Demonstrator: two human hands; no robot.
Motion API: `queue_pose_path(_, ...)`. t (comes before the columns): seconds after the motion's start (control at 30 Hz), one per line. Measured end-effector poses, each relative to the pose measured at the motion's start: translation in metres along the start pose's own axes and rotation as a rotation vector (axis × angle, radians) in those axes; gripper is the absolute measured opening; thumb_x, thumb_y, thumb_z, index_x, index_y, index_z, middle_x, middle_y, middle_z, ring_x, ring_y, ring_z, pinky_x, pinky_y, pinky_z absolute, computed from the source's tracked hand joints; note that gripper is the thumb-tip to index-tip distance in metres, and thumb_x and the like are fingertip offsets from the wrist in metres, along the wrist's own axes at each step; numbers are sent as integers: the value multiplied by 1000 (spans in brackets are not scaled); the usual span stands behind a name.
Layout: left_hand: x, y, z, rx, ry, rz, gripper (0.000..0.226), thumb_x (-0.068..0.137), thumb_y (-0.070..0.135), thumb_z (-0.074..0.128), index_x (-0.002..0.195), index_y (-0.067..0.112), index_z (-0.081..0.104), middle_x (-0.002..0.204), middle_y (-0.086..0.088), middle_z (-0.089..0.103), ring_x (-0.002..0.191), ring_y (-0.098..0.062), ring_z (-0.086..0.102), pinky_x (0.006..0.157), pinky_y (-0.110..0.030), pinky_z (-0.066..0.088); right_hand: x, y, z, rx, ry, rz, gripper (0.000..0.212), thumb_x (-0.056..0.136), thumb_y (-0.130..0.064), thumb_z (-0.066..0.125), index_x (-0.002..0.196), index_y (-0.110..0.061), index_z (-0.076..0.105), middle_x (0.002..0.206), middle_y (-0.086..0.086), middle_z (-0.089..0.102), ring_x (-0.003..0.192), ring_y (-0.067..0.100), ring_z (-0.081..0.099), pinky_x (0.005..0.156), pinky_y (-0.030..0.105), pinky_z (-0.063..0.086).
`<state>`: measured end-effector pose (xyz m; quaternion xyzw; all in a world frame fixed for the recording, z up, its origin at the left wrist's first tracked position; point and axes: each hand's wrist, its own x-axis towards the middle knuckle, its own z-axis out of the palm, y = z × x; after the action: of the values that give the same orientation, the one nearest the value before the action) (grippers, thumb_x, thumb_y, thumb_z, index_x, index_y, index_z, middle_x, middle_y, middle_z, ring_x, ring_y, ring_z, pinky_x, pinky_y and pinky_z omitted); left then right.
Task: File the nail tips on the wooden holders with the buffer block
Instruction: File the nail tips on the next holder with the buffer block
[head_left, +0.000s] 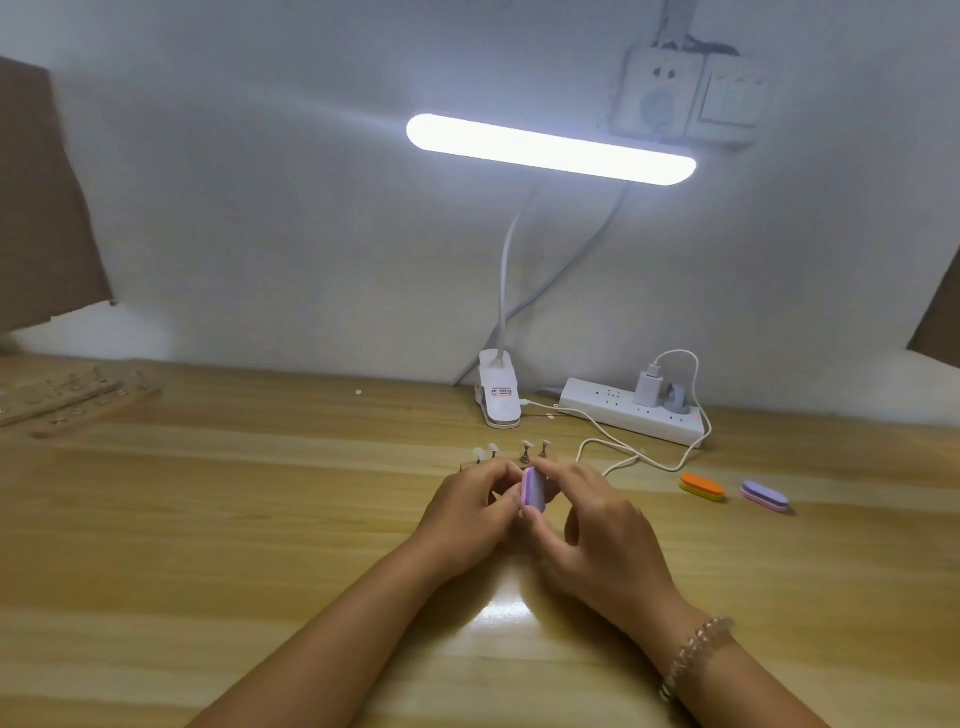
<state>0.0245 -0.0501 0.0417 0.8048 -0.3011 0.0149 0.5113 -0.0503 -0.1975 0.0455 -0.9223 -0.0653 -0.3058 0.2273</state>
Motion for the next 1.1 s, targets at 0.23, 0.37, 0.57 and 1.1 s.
queue_pose_path(0.23,-1,2,3,2,24,11,20,101,22,53,86,30,63,80,14,73,66,2,62,66,-32,48,8,11,-3,35,62,140,40,87,-33,67,126,-29,60,99,-16,62,68,5,50,71,34,51)
queue_pose_path(0.37,0,0,1,45,34,28,22,100,19,54,84,33,60,73,17,64,60,2,56,67,-37,51,5,5,-2,38,12,75,40,87,-35,67,126,-32,60,99,-18,61,63,7,53,67,35,52)
queue_pose_path(0.57,-1,-1,1,27,12,39,20,97,15,55,87,32,60,83,13,65,61,-5,56,69,-39,51,2,3,-1,23,-2,31,41,87,-37,65,128,-34,58,104,-16,62,70,1,48,65,34,52)
queue_pose_path(1.1,0,0,1,-9,38,37,27,94,13,61,81,36,61,78,17,67,56,7,56,59,-21,41,7,12,-3,8,10,129,38,88,-36,66,126,-32,58,102,-16,63,73,9,54,71,34,50)
